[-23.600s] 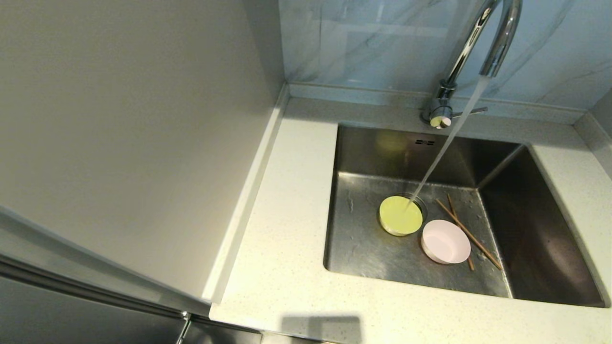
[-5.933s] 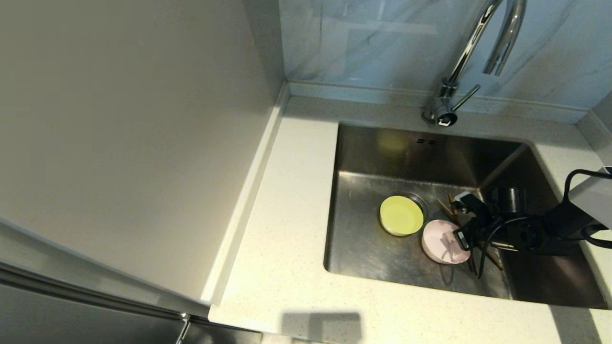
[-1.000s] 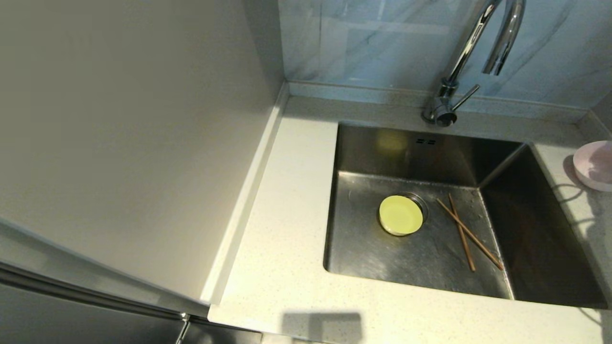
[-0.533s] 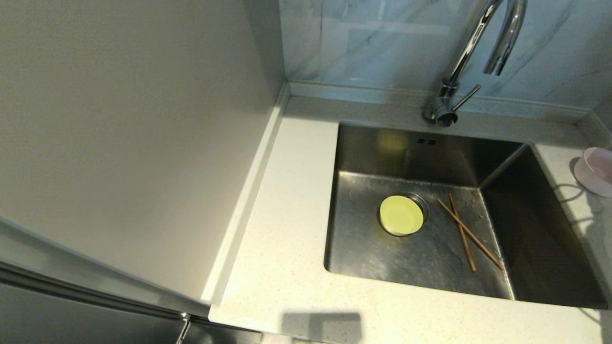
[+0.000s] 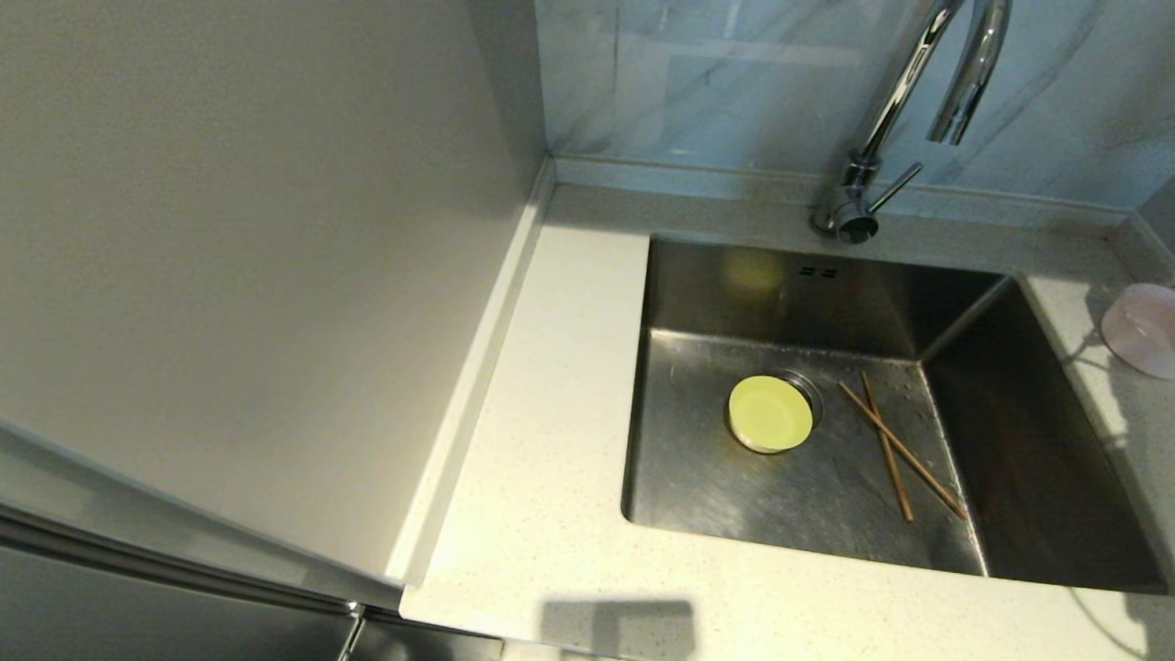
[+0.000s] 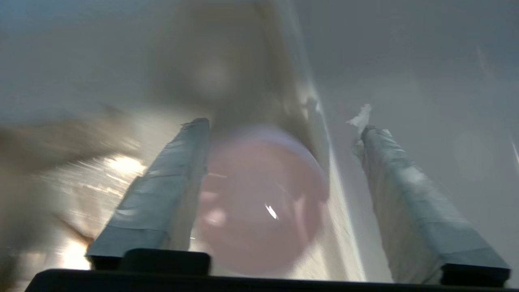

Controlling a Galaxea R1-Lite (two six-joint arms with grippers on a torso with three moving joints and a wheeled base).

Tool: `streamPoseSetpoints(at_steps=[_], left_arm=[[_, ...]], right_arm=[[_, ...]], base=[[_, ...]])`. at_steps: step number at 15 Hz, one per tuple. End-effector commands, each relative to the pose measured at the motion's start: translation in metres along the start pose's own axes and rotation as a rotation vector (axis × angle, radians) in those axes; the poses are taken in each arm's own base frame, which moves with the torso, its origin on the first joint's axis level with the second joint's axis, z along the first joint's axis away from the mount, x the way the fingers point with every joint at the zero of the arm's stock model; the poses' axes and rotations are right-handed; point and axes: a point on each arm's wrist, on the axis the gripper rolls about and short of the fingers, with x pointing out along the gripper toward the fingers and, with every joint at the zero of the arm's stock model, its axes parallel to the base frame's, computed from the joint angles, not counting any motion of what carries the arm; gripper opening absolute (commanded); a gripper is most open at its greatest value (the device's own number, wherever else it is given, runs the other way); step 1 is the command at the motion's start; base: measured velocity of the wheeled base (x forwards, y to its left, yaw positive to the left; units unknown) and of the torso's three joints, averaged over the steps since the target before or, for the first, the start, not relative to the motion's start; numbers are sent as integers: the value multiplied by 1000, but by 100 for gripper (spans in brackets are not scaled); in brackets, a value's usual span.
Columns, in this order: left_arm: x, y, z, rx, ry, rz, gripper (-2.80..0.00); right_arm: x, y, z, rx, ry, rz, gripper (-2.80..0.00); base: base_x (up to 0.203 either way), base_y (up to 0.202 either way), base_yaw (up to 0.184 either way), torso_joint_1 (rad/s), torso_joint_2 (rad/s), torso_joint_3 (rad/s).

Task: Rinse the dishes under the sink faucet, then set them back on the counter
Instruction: Put a bowl back to the table from the sink

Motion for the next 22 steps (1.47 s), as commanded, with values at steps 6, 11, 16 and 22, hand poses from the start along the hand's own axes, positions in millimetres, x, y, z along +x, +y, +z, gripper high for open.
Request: streamPoseSetpoints(at_steps=[6,11,16,22], left_arm=[[0,0,0,-1,-3,1,-280],[0,0,0,-1,-3,1,-280],[0,0,0,-1,-3,1,-280],[0,0,0,-1,-3,1,-280]], right_arm=[[-125,23,57,-73,-250,292,0],[-173,29,32,-146,-193,380,0],[-210,36,-20,-138,121,457,0],[-213,39,-79,-40,370,486,0]], base=[[0,0,0,0,0,0],[0,0,0,0,0,0],[0,0,0,0,0,0],[0,0,0,0,0,0]])
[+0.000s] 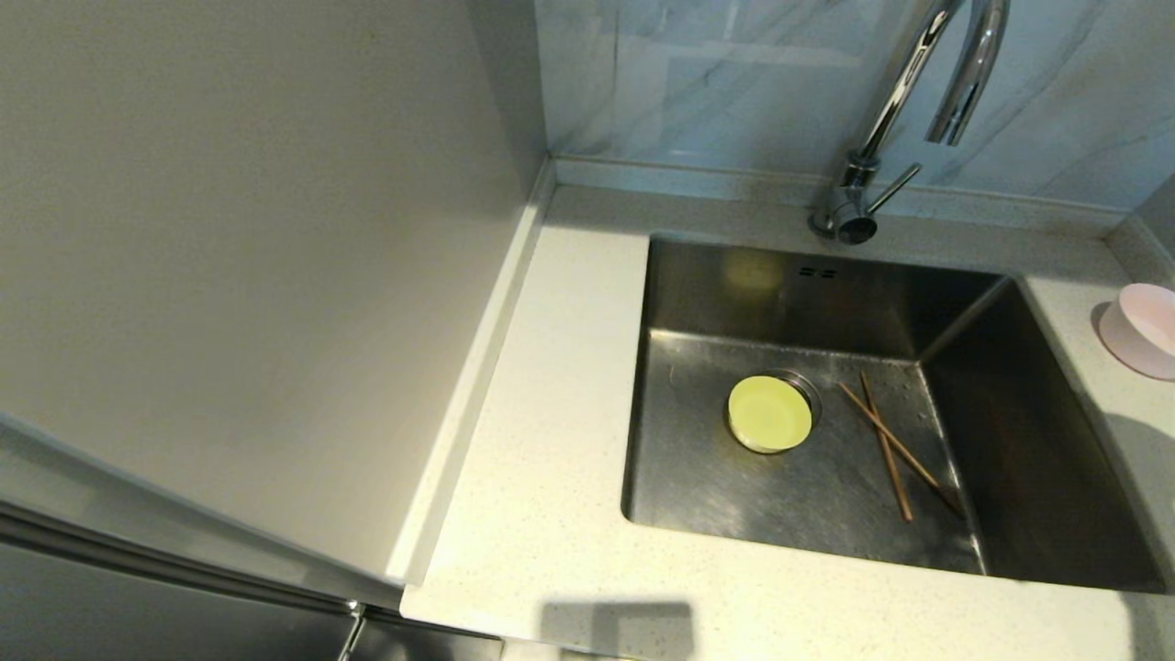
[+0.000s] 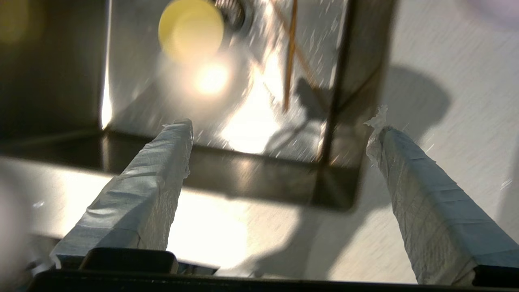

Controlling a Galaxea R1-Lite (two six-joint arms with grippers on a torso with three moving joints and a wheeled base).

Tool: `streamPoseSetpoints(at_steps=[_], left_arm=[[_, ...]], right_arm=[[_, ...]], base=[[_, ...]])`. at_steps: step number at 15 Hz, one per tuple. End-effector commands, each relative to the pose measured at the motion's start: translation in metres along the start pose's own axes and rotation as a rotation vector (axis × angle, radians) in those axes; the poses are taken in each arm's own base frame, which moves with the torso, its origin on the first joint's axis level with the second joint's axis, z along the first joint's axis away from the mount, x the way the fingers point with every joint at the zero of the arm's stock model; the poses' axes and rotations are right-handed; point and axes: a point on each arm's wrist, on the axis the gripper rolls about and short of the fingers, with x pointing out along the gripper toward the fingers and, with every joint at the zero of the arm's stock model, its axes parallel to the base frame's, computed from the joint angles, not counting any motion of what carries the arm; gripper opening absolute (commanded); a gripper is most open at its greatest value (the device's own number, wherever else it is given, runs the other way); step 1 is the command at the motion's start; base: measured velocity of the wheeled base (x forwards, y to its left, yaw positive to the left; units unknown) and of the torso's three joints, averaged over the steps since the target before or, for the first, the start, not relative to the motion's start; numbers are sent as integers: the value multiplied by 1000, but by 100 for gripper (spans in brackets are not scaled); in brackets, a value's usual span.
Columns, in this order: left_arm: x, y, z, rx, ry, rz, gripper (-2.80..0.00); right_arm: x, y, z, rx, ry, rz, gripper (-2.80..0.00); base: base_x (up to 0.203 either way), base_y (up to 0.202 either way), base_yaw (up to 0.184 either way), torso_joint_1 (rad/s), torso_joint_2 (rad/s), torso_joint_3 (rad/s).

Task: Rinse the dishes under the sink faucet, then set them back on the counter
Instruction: Put a bowl back to the table from the sink

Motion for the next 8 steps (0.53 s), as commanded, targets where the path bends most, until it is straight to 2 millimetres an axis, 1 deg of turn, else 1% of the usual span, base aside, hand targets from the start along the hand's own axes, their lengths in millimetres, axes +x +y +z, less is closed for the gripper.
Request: streamPoseSetpoints(at_steps=[1,3,5,6,8], left_arm=[[0,0,0,0,-4,0,-280],[0,0,0,0,-4,0,-280],[0,0,0,0,-4,0,-280],[0,0,0,0,-4,0,-280],[0,0,0,0,-4,0,-280]], right_arm=[[2,3,-10,30,39,16,0],[9,3,-13,24,78,29,0],[21,-1,-17,-39,138,49,0],[31,-3,-21,-67,180,65,0],[58,-7,-23,-87,278,67,0]], base=[[0,0,0,0,0,0],[0,0,0,0,0,0],[0,0,0,0,0,0],[0,0,0,0,0,0],[0,0,0,0,0,0]])
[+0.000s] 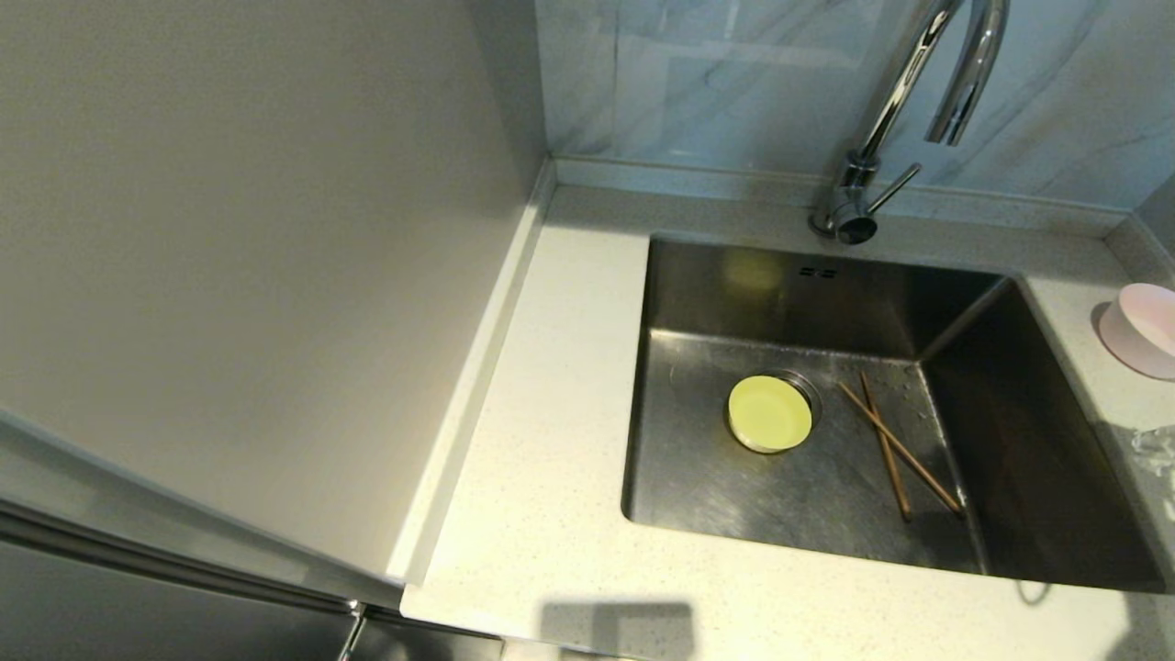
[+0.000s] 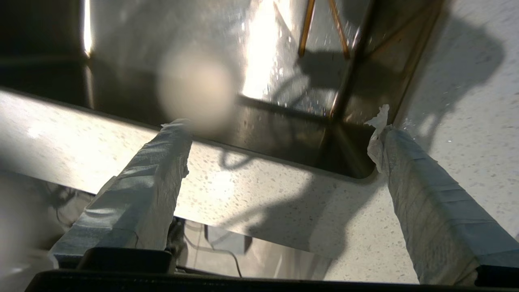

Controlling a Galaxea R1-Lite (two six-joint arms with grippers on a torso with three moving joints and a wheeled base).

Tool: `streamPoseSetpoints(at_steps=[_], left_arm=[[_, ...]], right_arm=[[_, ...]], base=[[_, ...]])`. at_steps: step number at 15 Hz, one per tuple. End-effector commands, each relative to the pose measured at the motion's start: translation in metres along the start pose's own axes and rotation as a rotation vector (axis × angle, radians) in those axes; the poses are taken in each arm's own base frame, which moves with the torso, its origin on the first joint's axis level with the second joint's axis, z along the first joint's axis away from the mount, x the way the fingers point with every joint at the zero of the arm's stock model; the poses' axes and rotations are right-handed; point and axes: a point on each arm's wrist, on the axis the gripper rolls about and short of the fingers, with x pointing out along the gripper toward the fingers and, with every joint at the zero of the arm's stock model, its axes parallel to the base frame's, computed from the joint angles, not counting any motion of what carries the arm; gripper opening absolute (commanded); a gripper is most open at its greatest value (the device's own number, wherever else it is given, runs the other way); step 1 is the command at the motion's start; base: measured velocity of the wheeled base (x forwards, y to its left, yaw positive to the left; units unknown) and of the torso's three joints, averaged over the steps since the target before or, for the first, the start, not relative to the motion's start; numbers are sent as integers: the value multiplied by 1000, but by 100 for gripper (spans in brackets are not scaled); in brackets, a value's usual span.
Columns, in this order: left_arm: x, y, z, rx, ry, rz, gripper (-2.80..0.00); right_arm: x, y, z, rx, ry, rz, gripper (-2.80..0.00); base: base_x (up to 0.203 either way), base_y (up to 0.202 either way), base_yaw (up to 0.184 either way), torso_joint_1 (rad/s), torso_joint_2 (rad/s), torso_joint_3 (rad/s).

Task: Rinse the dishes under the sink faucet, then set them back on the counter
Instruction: Put a bowl back to the table from the sink

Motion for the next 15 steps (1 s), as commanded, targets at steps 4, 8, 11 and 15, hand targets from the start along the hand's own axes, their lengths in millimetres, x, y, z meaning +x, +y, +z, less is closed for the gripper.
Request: streamPoseSetpoints(at_steps=[4,8,11,15], left_arm=[[0,0,0,0,-3,1,-280],[0,0,0,0,-3,1,-280],[0,0,0,0,-3,1,-280],[0,0,0,0,-3,1,-280]], right_arm=[[97,0,19,-65,236,55,0],[168,30,40,-131,151,48,0],[205,60,50,-16,138,24,0],[245,71,59,19,154,-21,0]], base=[[0,0,0,0,0,0],[0,0,0,0,0,0],[0,0,0,0,0,0],[0,0,0,0,0,0]])
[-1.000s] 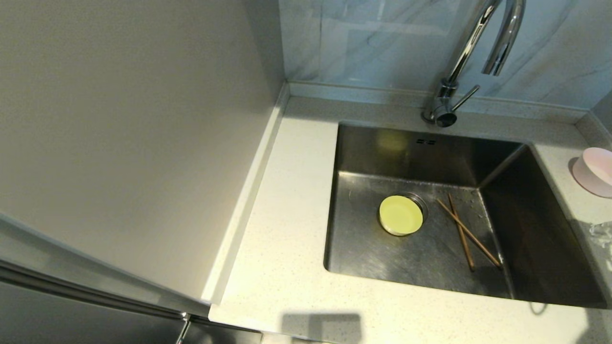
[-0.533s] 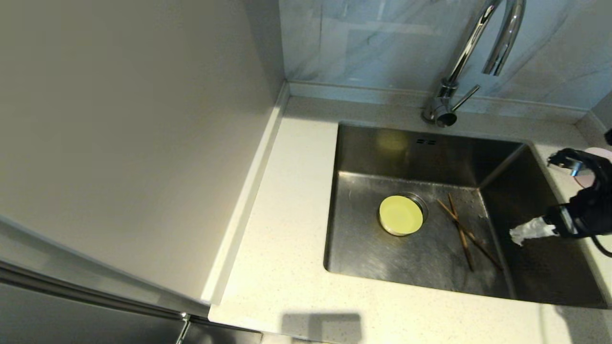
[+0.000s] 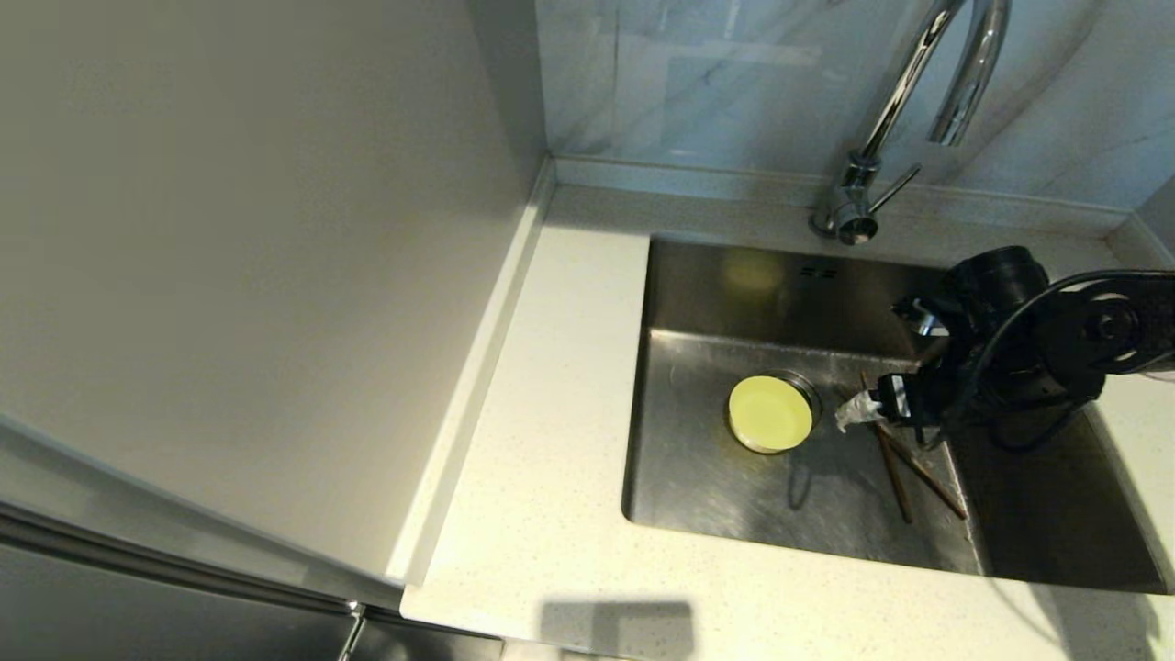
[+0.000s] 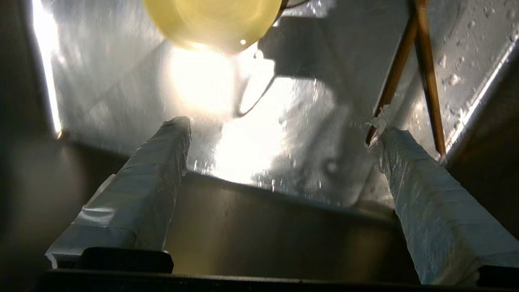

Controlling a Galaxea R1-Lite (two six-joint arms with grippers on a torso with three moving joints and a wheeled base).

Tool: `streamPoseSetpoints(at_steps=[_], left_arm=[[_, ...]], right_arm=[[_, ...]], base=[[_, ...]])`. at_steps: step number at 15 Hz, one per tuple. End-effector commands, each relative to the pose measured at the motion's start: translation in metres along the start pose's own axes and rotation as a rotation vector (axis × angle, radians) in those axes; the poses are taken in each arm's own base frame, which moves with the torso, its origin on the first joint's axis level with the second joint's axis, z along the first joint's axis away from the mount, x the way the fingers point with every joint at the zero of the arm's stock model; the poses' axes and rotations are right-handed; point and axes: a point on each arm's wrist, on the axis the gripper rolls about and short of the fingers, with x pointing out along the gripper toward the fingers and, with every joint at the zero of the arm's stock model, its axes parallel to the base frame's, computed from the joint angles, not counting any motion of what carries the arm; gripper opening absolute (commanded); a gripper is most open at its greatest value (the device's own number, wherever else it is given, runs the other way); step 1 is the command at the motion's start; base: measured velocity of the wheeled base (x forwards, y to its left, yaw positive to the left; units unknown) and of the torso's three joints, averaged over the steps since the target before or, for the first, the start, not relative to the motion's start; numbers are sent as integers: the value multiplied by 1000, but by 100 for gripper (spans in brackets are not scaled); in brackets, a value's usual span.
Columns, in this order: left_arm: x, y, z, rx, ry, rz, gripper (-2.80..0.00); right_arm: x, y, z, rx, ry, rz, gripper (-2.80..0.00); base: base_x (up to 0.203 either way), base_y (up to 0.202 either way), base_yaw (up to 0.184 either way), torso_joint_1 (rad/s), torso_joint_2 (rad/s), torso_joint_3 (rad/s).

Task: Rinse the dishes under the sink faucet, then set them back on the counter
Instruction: Put a bowl back to the table from the sink

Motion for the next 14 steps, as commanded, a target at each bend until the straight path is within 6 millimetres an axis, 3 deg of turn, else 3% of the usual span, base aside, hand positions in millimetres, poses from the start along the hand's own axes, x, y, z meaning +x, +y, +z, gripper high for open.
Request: streamPoseSetpoints(at_steps=[1,4,9,14], left_arm=[[0,0,0,-1,-3,1,-280],[0,0,0,-1,-3,1,-280],[0,0,0,-1,-3,1,-280],[0,0,0,-1,-3,1,-280]], right_arm=[[36,2,5,5,37,-38,0],[55,2,24,70,-16,-90,0],[91,13,15,82,43,-112,0],[114,40,19,63,37,-69,0]], base=[[0,0,0,0,0,0],[0,0,0,0,0,0],[0,0,0,0,0,0],[0,0,0,0,0,0]])
